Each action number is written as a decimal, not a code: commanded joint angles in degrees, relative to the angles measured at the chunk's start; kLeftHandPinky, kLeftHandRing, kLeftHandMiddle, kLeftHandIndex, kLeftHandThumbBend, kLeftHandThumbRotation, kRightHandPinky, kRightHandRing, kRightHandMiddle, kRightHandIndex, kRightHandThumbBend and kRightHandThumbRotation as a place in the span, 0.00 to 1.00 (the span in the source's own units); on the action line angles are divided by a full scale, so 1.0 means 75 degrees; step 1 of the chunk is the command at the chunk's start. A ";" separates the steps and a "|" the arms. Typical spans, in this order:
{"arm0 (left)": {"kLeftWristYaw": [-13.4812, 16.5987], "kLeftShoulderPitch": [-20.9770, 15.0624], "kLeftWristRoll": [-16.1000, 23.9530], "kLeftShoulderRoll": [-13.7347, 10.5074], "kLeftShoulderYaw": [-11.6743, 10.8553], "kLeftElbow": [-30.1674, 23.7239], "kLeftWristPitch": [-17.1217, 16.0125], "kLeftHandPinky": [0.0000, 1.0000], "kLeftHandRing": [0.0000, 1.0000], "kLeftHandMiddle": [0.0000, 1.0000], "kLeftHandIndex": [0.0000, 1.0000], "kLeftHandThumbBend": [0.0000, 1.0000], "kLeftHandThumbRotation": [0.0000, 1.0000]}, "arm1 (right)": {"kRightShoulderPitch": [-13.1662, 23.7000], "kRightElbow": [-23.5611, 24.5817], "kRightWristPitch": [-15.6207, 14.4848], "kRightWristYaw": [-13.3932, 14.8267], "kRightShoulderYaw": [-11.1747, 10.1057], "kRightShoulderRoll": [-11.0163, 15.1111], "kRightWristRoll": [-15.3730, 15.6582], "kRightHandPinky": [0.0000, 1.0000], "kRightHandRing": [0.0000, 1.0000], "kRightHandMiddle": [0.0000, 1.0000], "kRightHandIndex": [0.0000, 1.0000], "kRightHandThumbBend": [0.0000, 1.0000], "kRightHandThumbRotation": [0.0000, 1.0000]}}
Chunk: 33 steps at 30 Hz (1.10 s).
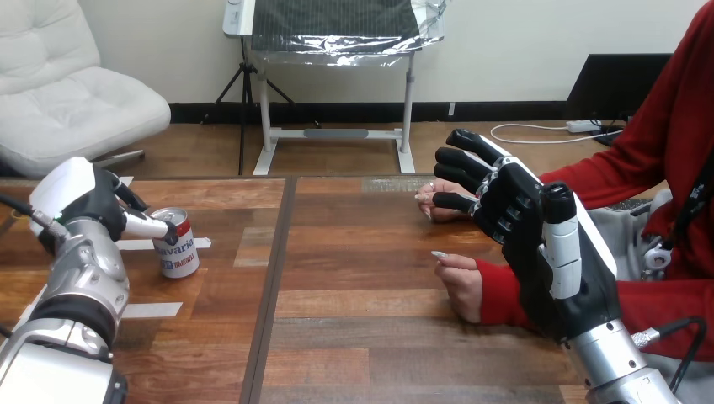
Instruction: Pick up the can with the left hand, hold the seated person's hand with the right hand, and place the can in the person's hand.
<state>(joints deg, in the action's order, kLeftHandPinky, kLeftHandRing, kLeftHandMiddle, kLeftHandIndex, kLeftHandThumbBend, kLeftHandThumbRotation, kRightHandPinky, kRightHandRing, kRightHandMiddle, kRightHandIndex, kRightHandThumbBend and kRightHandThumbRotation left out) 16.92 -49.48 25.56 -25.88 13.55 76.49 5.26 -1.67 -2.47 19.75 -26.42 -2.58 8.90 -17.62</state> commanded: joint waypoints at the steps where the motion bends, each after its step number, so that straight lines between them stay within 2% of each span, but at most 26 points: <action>1: 0.0235 -0.0426 0.0180 0.0048 0.0150 -0.0281 -0.0207 0.49 0.59 0.63 0.62 0.84 0.31 | 0.0447 0.0125 0.0002 0.0040 -0.0055 -0.0008 -0.0002 0.78 0.87 0.86 0.87 0.86 1.00; 10: 0.0323 -0.0450 0.0212 0.0073 0.0156 -0.0276 -0.0227 0.62 0.72 0.75 0.73 0.87 0.36 | 0.0433 0.0149 0.0003 0.0019 -0.0053 0.0005 -0.0012 0.78 0.87 0.86 0.87 0.86 1.00; 17: 0.0290 -0.0469 0.0194 0.0098 0.0119 -0.0278 -0.0224 0.66 0.76 0.79 0.77 0.90 0.39 | 0.0437 0.0154 -0.0004 -0.0002 -0.0052 0.0010 -0.0034 0.78 0.87 0.86 0.87 0.86 1.00; 26: 0.0003 -0.0498 0.0298 0.0087 0.0226 -0.0235 -0.0188 0.70 0.80 0.82 0.81 0.92 0.42 | 0.0419 0.0182 0.0004 -0.0031 -0.0052 0.0024 -0.0039 0.78 0.87 0.86 0.87 0.86 1.00; 33: -0.0467 -0.0528 0.0333 0.0083 0.0227 -0.0188 -0.0177 0.71 0.82 0.85 0.84 0.95 0.47 | 0.0405 0.0220 0.0007 -0.0023 -0.0044 0.0044 0.0001 0.78 0.87 0.86 0.87 0.85 1.00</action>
<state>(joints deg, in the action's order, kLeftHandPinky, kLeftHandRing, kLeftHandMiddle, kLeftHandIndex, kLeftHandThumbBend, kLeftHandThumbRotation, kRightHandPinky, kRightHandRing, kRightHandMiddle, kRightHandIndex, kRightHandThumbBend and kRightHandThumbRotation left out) 15.33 -49.50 27.49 -25.83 14.48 76.49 4.75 -1.67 -2.46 19.41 -26.47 -2.58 8.97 -17.62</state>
